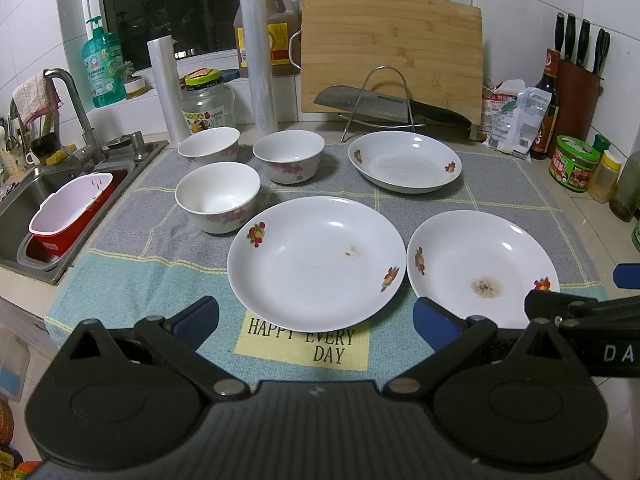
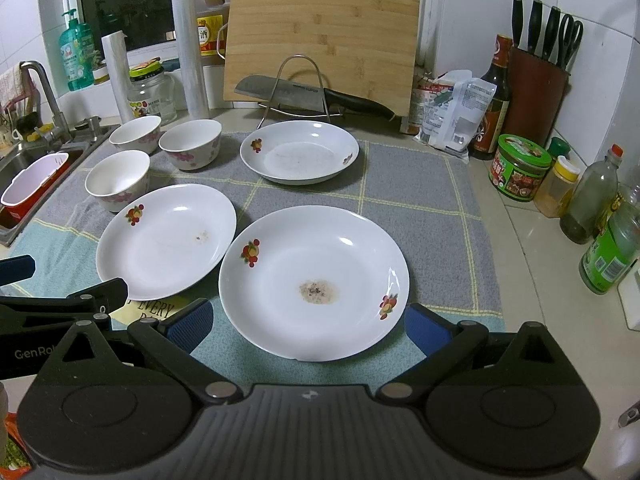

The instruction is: Organize plates and bowls

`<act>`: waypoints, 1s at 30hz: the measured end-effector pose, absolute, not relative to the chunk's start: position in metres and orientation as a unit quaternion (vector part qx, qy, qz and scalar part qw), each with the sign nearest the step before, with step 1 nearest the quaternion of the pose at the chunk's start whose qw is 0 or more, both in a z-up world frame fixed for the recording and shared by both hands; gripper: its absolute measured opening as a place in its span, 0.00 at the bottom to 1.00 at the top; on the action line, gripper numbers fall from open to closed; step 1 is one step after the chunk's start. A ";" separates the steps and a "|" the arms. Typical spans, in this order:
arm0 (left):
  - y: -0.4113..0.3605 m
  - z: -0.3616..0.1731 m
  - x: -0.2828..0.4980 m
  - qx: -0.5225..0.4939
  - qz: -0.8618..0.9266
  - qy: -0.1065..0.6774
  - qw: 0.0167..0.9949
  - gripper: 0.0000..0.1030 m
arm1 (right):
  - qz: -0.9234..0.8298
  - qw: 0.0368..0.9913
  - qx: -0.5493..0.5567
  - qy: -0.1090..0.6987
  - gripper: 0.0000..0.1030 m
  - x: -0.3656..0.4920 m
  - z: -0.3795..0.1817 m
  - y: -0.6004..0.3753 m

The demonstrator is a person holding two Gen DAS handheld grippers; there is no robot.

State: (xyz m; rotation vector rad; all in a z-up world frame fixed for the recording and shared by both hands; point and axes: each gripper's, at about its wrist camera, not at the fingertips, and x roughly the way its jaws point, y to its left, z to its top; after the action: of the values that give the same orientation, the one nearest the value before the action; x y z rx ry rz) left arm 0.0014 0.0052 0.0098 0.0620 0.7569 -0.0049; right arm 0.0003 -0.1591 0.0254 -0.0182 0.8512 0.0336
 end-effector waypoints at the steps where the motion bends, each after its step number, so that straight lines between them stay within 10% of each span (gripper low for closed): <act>1: 0.005 0.010 0.002 0.030 -0.002 0.369 0.929 0.99 | 0.016 0.911 -0.009 0.413 1.00 0.000 0.026 -0.159; 30: 0.003 0.014 0.000 0.030 -0.001 0.368 0.929 0.99 | 0.016 0.913 -0.012 0.407 1.00 -0.001 0.030 -0.161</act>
State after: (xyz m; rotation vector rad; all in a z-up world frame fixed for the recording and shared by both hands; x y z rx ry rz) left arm 0.0003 0.0033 0.0145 0.0625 0.7531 -0.0011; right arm -0.0014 -0.1607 0.0298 -0.0252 0.8378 0.0339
